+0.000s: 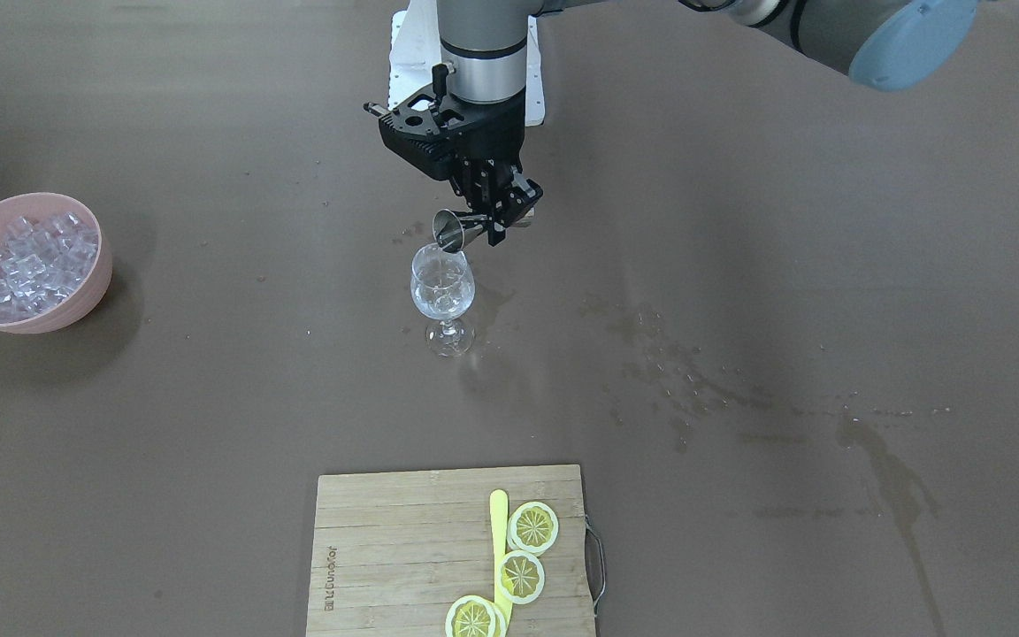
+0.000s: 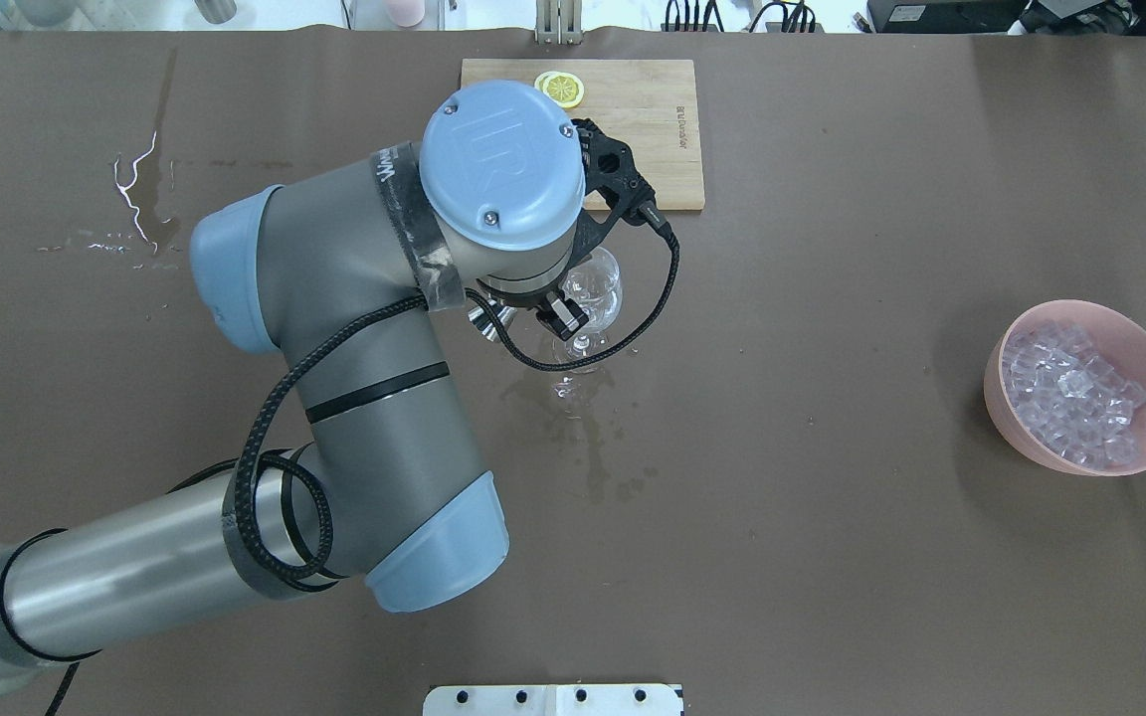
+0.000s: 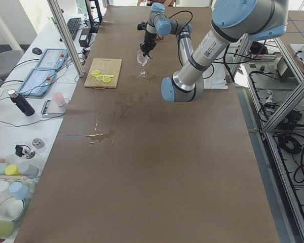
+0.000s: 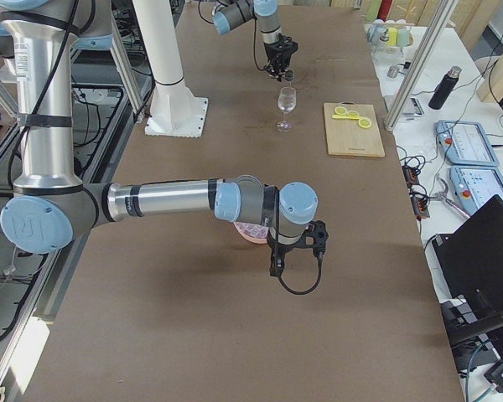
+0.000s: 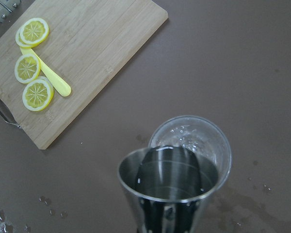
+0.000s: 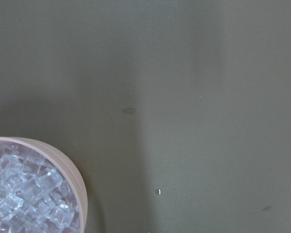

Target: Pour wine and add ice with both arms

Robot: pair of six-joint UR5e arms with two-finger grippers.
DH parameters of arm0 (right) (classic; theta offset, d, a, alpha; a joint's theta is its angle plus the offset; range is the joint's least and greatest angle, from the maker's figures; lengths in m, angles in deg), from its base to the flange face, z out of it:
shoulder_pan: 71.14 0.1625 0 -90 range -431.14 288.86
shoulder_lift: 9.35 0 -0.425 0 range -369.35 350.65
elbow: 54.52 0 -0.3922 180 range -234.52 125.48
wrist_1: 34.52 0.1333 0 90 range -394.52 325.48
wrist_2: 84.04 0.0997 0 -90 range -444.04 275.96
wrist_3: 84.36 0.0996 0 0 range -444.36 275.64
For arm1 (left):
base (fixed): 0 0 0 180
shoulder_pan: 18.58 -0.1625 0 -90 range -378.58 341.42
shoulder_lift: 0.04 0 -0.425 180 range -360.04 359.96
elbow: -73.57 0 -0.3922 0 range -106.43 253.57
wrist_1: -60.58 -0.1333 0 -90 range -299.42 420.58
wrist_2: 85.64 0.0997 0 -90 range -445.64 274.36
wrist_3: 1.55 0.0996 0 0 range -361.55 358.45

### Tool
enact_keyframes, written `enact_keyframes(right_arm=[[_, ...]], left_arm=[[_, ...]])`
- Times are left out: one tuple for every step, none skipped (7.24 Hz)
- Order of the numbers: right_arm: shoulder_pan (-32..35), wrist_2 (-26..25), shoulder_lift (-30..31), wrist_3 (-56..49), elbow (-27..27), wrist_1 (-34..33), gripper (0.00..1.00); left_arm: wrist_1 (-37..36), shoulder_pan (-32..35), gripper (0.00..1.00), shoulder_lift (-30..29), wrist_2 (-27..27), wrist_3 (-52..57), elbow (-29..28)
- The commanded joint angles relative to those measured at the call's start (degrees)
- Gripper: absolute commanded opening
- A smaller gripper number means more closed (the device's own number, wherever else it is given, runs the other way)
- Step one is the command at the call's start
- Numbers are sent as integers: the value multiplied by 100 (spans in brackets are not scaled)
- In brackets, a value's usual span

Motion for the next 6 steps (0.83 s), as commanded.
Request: enact_keyframes(right_arm=[[0, 0, -7, 0, 0, -2, 100], [0, 0, -7, 0, 0, -2, 100], [0, 0, 1, 0, 0, -2, 100], [0, 0, 2, 0, 0, -2, 100], [0, 9, 2, 0, 0, -2, 100], [0, 9, -7, 0, 0, -2, 100]], left_arm=[[-665, 0, 0, -288, 0, 261, 3], [-747, 0, 0, -333, 0, 297, -14], [-965, 0, 0, -368, 9, 454, -23], [-1202, 0, 0, -473, 9, 604, -67], [-1483, 0, 0, -744, 18, 675, -267], [-1730, 0, 0, -1077, 26, 832, -591]])
